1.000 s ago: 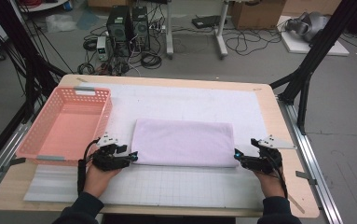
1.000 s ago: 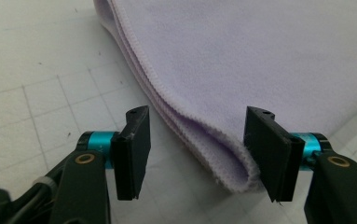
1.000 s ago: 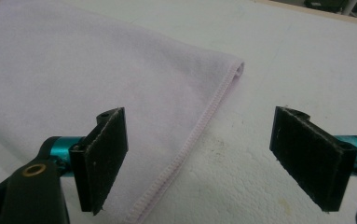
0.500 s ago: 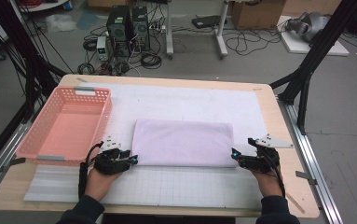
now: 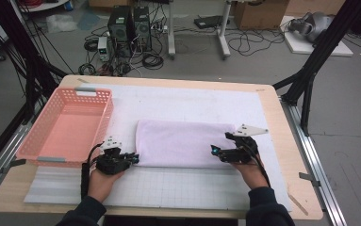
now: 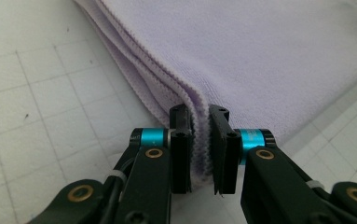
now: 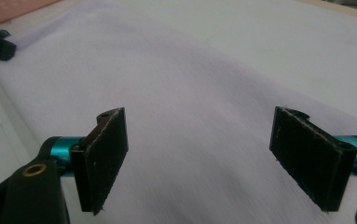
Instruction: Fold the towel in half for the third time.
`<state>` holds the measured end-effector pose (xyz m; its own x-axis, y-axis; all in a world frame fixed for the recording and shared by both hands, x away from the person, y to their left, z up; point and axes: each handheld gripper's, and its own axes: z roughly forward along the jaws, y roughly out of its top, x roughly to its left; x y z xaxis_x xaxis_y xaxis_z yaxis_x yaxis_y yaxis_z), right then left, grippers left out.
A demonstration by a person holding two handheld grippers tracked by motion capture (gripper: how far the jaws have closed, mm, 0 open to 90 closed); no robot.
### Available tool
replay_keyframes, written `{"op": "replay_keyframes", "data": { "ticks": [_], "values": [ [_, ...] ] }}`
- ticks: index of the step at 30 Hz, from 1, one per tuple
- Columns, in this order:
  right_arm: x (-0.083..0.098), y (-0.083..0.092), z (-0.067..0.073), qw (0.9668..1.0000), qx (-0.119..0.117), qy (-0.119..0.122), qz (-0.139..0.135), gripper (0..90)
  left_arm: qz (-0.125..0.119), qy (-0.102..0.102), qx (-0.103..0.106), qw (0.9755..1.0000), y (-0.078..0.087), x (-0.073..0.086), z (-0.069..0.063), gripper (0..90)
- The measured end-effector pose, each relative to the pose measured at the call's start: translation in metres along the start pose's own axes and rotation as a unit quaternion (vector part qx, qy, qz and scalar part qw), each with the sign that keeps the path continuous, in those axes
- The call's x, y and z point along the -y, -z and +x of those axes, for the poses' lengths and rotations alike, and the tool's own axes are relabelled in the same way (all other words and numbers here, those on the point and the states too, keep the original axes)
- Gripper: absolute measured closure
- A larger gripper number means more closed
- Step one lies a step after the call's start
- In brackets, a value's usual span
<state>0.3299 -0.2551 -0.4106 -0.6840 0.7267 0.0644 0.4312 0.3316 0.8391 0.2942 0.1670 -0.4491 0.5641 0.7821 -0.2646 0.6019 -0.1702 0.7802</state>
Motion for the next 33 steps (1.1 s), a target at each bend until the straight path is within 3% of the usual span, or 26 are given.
{"op": "replay_keyframes", "data": {
  "ticks": [3, 5, 9, 14, 21, 33],
  "values": [
    [-0.016, -0.02, 0.004, 0.9997, -0.023, -0.005, -0.003, 18.3, -0.009, 0.0, 0.006, 0.9999, 0.002, -0.002, -0.001, 80.4],
    [-0.027, -0.035, 0.008, 0.9988, -0.049, 0.003, 0.008, 19.2, -0.014, 0.001, 0.011, 0.9998, 0.003, -0.003, 0.0, 80.4],
    [-0.048, -0.064, 0.016, 0.9975, -0.064, 0.019, 0.025, 19.3, -0.019, 0.004, 0.017, 0.9997, 0.005, -0.004, 0.0, 80.4],
    [-0.071, -0.098, 0.022, 0.9957, -0.075, 0.035, 0.041, 20.2, -0.024, 0.008, 0.023, 0.9994, 0.007, -0.005, 0.0, 80.4],
    [-0.095, -0.143, 0.036, 0.9913, -0.1, 0.06, 0.061, 28.9, -0.019, 0.015, 0.022, 0.9995, 0.006, -0.005, 0.001, 80.3],
    [-0.115, -0.204, 0.064, 0.9812, -0.121, 0.105, 0.108, 37.3, -0.012, 0.022, 0.024, 0.9994, 0.006, -0.004, 0.003, 80.2]
  ]
}}
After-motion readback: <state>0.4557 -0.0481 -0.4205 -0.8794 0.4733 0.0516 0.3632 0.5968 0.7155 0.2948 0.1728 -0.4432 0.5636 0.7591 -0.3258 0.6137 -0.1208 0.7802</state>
